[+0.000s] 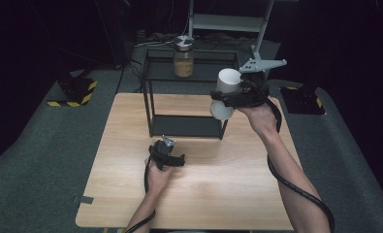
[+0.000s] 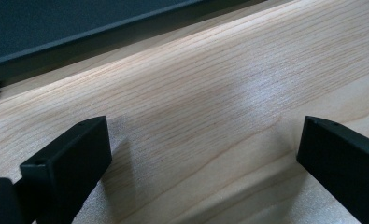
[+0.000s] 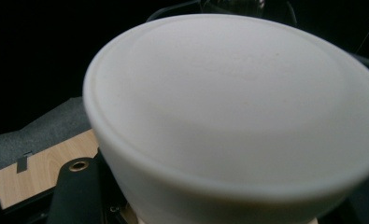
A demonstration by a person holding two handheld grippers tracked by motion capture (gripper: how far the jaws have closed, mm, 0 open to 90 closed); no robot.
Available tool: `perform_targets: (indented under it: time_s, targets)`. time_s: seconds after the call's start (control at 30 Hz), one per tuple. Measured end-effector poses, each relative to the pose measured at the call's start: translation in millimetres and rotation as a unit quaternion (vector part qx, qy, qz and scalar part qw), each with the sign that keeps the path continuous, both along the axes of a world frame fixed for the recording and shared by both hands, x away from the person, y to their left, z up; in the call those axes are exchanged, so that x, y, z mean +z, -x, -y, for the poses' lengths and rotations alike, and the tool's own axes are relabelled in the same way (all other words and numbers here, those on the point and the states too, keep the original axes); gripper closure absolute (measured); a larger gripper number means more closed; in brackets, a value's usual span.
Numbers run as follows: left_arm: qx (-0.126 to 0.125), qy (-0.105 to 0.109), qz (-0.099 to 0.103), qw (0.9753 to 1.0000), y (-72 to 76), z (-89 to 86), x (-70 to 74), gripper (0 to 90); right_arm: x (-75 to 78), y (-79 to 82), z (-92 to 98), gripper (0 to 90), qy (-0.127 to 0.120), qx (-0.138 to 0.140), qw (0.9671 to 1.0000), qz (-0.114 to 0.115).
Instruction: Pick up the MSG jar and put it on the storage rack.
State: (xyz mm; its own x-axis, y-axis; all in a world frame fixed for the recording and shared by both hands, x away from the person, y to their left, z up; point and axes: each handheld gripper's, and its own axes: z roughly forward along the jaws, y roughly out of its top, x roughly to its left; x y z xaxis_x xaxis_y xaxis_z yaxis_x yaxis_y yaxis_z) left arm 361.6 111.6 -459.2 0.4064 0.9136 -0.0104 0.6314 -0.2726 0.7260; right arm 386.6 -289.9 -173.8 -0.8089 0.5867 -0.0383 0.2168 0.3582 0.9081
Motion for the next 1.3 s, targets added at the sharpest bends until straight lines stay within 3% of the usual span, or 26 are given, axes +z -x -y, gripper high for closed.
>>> perform_targets:
  time_s: [0.43,0.9,1.23,1.3]
  targets:
    - [0.000,0.000,0.000,1.0000,0.0,0.0,0.0,2.9,25.3,-18.5,-16.3,34.6,-0.009,-0.018,0.9998,0.005]
    - [0.000,0.000,0.000,1.0000,0.0,0.0,0.0,2.9,47.9,-31.7,-32.6,34.7,-0.002,-0.071,0.9972,0.023]
    - [0.000,0.000,0.000,1.0000,0.0,-0.1,0.0,3.0,50.6,-47.7,-53.2,34.7,0.011,-0.103,0.9944,0.018]
    - [0.000,0.000,0.000,1.0000,0.0,-0.1,0.0,3.0,49.3,-51.8,-53.8,34.7,0.005,-0.106,0.9943,0.013]
